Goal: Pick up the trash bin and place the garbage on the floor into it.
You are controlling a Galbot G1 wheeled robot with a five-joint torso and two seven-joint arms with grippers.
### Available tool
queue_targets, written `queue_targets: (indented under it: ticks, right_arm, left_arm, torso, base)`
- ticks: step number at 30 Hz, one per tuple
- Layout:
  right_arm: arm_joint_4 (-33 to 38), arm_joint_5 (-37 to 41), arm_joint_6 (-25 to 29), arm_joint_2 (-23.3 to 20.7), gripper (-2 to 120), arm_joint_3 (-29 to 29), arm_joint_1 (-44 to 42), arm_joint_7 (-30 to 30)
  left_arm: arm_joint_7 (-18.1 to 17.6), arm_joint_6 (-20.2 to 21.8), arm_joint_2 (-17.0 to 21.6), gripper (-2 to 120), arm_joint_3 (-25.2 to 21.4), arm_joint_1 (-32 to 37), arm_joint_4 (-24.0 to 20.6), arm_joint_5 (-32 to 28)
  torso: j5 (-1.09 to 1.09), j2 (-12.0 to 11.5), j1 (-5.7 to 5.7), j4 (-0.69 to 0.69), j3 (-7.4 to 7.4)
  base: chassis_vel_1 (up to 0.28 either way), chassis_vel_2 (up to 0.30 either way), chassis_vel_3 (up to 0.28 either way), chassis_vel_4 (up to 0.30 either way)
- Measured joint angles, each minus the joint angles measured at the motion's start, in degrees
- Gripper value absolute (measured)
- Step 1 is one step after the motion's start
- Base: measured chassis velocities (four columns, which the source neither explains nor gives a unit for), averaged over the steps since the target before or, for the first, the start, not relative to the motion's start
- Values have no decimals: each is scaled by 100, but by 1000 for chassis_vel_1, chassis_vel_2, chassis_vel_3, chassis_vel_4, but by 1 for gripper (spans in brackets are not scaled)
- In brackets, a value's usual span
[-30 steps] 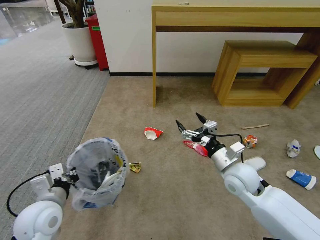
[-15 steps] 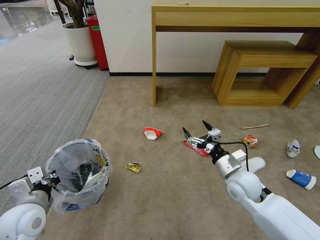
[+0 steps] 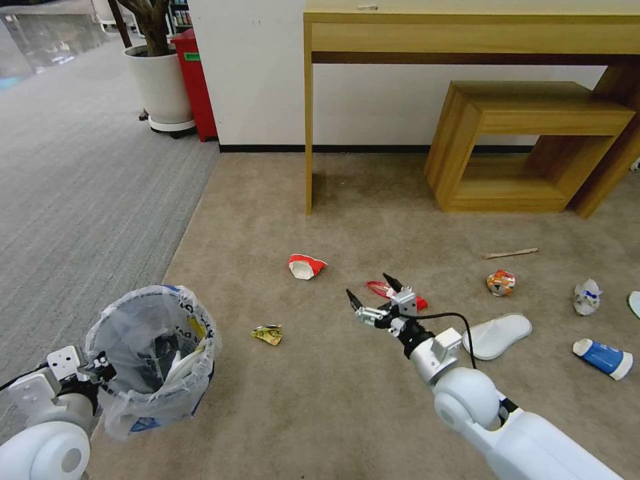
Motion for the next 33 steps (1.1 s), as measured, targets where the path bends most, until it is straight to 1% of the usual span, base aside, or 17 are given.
queue_targets:
  ticks: [4,8,11,19,22,23,33]
  right_arm:
    - [-66,-267,136,4,100,27,-205,2]
    - [-82,-368,175,7,100,69,-295,8]
    - [-83,-523,175,14,99,210,-456,32]
    - [-127,-830,186,45,91,569,-734,-13]
    - [-147,-879,207,50,90,616,-773,-26]
    - [-147,-880,207,49,89,657,-817,-45]
    - [-180,-920,230,48,88,749,-853,-81]
  left_arm:
    - [21,-16,-88,0,-16,21,-36,21]
    - [23,-20,-95,0,-47,21,-65,20]
    - [28,-28,-102,0,-95,41,-99,11]
    - [71,-60,-108,0,-144,74,-111,6]
    - [74,-60,-107,0,-162,69,-106,6]
    - [77,-59,-103,0,-185,68,-87,3]
    - [87,-44,-88,0,-315,49,9,-19]
  torso:
    - [0,0,0,1,0]
    - [0,0,0,0,0]
    - [1,0,0,0,0]
    - [1,0,0,0,1]
    - [1,0,0,0,1]
    - [1,0,0,0,1]
    - [0,0,0,0,1]
  base:
    - [0,0,0,0]
    - [0,0,0,0]
    - [0,0,0,0]
    - [0,0,0,0]
    - [0,0,0,0]
    - [0,0,0,0]
    - [0,0,0,0]
